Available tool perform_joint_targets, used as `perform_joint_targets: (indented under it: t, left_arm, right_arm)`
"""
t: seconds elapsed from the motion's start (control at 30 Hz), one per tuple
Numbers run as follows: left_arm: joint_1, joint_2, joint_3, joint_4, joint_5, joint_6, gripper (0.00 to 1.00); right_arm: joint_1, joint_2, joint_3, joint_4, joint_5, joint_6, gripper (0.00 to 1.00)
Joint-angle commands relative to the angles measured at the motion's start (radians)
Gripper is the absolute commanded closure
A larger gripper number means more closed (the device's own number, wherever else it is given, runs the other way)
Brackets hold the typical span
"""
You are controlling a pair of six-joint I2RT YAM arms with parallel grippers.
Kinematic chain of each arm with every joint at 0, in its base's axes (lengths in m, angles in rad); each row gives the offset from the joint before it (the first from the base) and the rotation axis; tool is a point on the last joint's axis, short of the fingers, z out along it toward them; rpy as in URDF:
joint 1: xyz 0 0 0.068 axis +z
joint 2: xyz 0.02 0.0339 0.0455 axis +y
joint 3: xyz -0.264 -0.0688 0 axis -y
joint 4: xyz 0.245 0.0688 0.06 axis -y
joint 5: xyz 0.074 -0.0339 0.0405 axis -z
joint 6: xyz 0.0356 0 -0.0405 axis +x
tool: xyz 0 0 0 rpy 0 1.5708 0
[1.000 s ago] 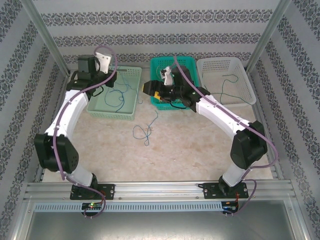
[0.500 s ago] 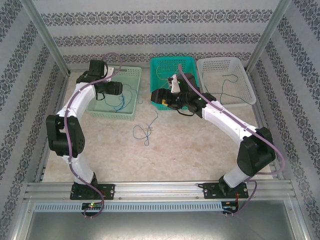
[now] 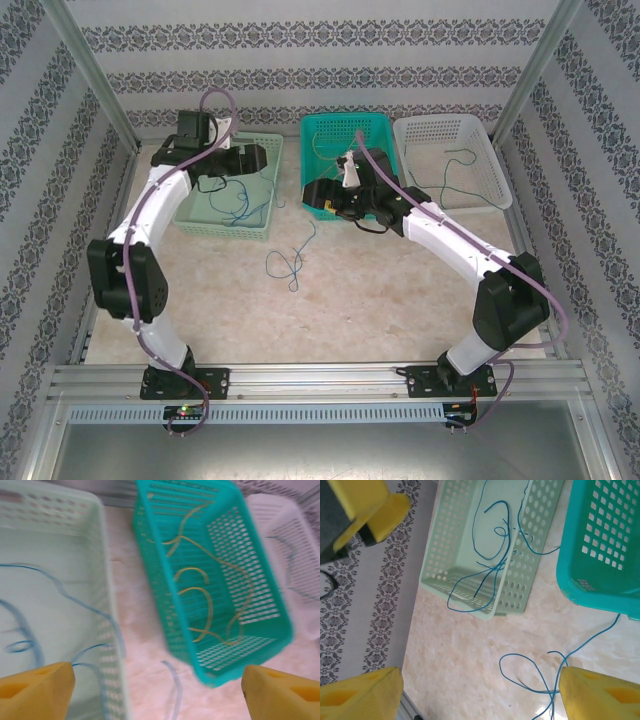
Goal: Untangle the cables
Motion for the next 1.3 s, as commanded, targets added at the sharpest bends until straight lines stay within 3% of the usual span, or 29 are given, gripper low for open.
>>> perform_joint_targets:
  t: [0.0, 0.57, 0.93, 1.27]
  left_arm:
    - [-0.005, 0.139, 0.022, 0.066, 0.198, -0.192, 0.17]
    - [0.03, 0.276, -0.078, 0.46, 0.201, -0.676, 0.16]
    - [0.038, 0.301, -0.165, 0.587, 0.168, -0.835, 0.17]
    - [0.038, 0.414, -0.147, 0.682, 0.145, -0.958, 0.29]
  right_arm:
    - [-0.007, -0.04, -0.025, 0.009, 0.016, -0.004, 0.19]
    - [-0.024, -0.098, -0.081, 0.003, 0.058, -0.002, 0.18]
    - [-0.039, -0.119, -0.113, 0.006, 0.067, 0.003, 0.18]
    - [-0.049, -0.137, -0.128, 0.003, 0.079, 0.004, 0.18]
